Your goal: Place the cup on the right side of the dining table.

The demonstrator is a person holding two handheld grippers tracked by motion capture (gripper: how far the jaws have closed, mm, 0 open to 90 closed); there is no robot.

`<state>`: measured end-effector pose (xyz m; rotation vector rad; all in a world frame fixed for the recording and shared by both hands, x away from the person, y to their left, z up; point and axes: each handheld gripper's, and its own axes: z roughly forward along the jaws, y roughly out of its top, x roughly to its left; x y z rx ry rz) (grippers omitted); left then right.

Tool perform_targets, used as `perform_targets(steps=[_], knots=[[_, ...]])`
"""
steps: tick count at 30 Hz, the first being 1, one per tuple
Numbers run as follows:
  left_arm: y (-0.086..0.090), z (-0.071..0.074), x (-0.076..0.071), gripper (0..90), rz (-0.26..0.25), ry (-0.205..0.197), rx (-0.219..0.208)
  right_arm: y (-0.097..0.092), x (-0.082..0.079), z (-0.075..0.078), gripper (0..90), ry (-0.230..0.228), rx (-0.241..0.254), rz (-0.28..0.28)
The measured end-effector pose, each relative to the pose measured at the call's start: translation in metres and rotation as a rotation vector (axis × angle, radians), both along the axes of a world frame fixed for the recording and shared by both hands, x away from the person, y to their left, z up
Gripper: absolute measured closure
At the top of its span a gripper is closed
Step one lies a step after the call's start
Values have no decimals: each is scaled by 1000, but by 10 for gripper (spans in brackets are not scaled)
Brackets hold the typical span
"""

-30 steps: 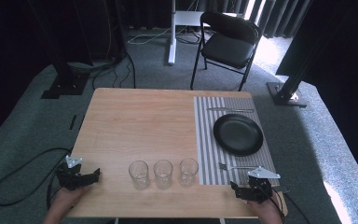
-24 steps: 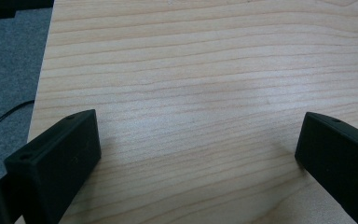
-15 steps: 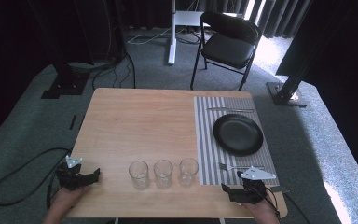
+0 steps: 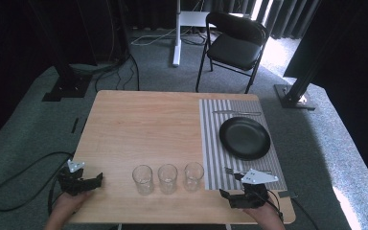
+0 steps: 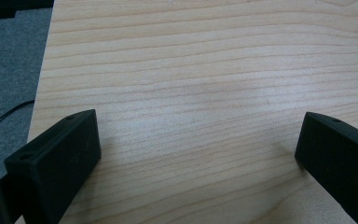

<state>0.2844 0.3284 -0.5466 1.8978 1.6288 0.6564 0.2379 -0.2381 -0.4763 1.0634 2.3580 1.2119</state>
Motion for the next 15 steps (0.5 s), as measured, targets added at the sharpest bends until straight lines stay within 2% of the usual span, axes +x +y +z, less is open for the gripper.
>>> perform_targets(steps=[7, 15], knots=[[0, 0, 0, 4, 0, 0, 1, 11, 1, 13, 165, -40, 27, 35], [0, 0, 0, 4, 1, 0, 1, 24, 7, 26, 165, -59, 46, 85]])
